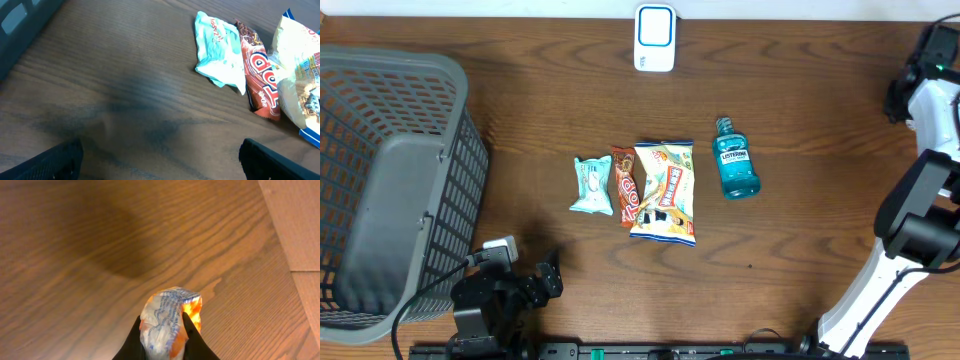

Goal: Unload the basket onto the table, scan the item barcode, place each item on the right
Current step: 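Carry the Kleenex pack to the right table edge and release it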

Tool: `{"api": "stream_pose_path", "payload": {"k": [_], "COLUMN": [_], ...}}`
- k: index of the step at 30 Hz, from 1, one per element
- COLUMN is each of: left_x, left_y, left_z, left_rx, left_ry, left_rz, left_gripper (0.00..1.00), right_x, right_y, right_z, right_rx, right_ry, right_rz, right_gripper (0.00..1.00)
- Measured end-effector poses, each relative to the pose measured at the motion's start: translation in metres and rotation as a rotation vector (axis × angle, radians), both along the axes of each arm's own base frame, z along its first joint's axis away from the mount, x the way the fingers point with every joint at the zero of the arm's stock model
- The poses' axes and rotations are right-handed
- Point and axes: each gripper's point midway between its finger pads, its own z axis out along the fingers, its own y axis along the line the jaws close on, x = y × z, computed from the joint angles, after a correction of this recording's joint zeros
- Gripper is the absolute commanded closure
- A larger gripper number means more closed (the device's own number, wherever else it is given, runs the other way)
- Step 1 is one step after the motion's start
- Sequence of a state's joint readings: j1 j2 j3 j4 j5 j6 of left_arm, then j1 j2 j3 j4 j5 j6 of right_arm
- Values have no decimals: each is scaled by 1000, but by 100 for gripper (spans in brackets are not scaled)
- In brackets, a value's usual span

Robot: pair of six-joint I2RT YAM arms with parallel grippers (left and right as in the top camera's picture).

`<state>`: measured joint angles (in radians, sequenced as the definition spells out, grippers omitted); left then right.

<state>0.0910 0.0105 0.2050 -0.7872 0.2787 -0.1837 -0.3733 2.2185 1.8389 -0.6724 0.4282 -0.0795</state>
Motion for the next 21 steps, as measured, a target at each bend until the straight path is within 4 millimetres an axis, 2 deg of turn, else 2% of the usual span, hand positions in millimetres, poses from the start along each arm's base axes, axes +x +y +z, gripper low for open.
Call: {"api": "stream_pose_path", "payload": {"k": [4,8,9,10,11,15,21], "left_x": [0,0,0,0,0,0,0], "left_y": [0,0,0,0,0,0,0], "left_z": [0,0,0,0,0,0,0], "left_rx": [0,0,0,0,0,0,0], "left_ry": [0,0,0,0,0,0,0], "left_rz": [0,0,0,0,0,0,0], "left_gripper": [2,2,2,2,2,2,2], "right_x": [-3,-10,-12,-13,-14,-18,-11], "right_y": [-16,-26,-28,-30,-31,-33,-22], "right_z": [4,3,2,2,2,1,2], "right_rx": [-8,-4,-2,1,4,15,79], "right_ry": [-24,-23,-24,-27,-29,-30,-65], "right_rz": [-27,-49,-58,-67,-75,-92,-64], "right_gripper": [82,41,27,5,1,1,1]}}
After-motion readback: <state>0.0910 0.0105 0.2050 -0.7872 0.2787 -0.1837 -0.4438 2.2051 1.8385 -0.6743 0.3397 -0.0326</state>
